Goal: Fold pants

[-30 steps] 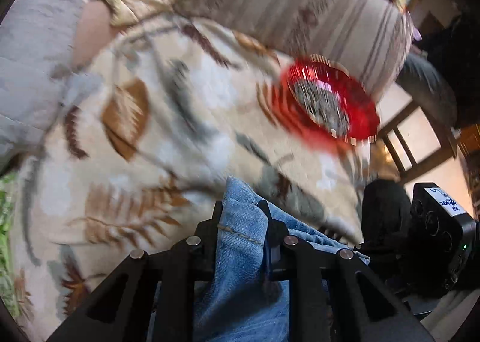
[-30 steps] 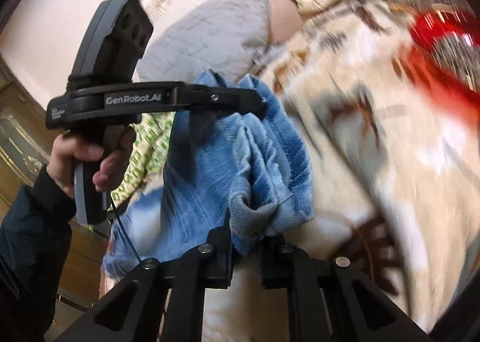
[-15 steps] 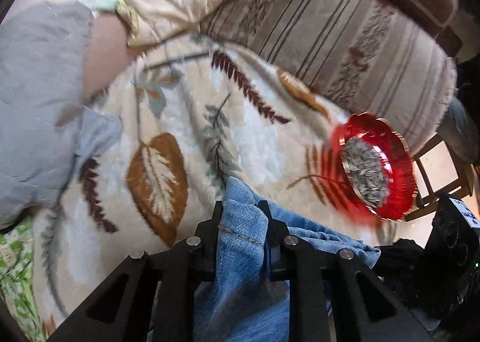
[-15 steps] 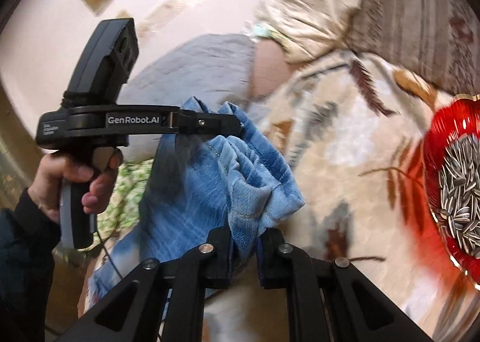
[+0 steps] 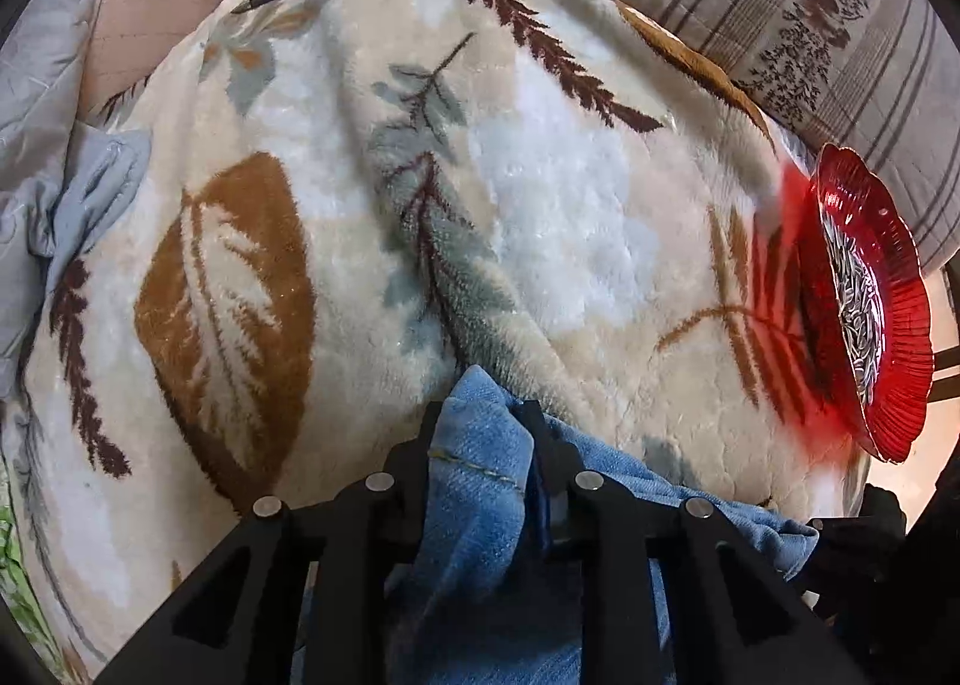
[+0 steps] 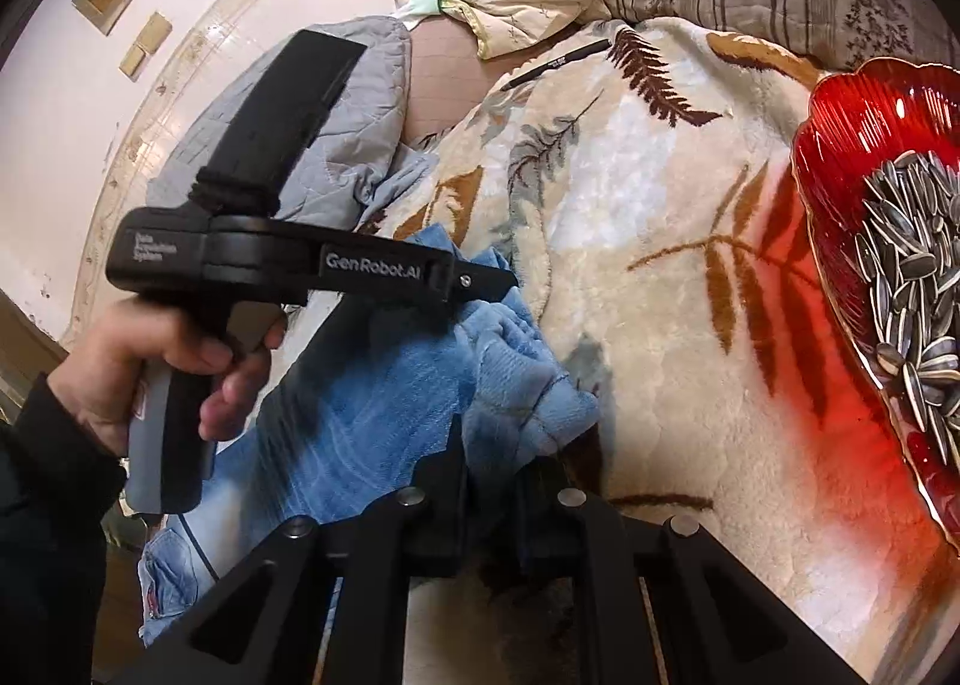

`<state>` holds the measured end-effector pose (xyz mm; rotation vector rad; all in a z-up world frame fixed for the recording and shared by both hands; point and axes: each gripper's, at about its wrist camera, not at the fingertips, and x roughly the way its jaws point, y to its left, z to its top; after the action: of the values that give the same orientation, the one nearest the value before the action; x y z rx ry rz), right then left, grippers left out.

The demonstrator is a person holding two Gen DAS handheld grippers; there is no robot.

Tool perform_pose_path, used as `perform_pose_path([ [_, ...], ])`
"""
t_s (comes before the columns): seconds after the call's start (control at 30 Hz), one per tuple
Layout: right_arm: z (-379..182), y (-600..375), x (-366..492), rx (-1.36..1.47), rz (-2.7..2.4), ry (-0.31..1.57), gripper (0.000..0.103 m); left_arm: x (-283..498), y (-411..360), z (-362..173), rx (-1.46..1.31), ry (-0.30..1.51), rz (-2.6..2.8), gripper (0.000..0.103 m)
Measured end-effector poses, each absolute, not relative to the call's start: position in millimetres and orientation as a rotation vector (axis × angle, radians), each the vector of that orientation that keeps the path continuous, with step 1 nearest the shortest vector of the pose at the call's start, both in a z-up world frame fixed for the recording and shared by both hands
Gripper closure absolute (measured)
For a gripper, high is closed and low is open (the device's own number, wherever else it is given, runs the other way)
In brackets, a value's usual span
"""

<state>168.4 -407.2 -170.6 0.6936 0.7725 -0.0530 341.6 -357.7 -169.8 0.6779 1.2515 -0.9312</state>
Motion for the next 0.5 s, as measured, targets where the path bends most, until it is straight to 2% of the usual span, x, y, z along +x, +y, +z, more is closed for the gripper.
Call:
perform_pose_path([
  [0.03,-168.7,-406.3,168.7,0.686,-0.058,0.771,0.091,340.9,-357.3,-166.3,0.678,1.235,-0.918,0.073],
  [0.07,-166.7,-404.4,169.6,0.674,-0.066,0.772,0.085,343.0,-356.9,-162.1,0.665,1.221,-0.901,0.071],
  [0.1,-165.9,-404.3,169.5,0.674,-0.068,0.769,0.083,343.1,-356.2,-156.6,0.644,1.214,-0.889,0.062],
  [0.13,-165.0,-405.9,167.7,0.692,-0.069,0.764,0.076,346.8,-353.4,-147.7,0.595,1.206,-0.869,0.047],
  [0.17,-164.5,-407.5,165.0,0.707,-0.074,0.763,0.059,349.0,-350.3,-139.4,0.560,1.194,-0.846,0.036],
  [0.2,-164.5,-410.0,164.0,0.718,-0.083,0.763,0.044,351.1,-347.4,-133.0,0.541,1.184,-0.826,0.021],
  [0.23,-162.4,-411.8,160.8,0.730,-0.082,0.756,0.023,353.0,-341.6,-120.6,0.504,1.166,-0.801,0.018],
  [0.37,-146.3,-411.2,143.1,0.752,-0.060,0.694,0.017,346.0,-318.0,-86.9,0.457,1.130,-0.776,0.016],
  [0.5,-129.1,-398.0,135.4,0.682,-0.041,0.674,0.016,327.2,-282.4,-55.6,0.447,1.073,-0.726,0.015],
])
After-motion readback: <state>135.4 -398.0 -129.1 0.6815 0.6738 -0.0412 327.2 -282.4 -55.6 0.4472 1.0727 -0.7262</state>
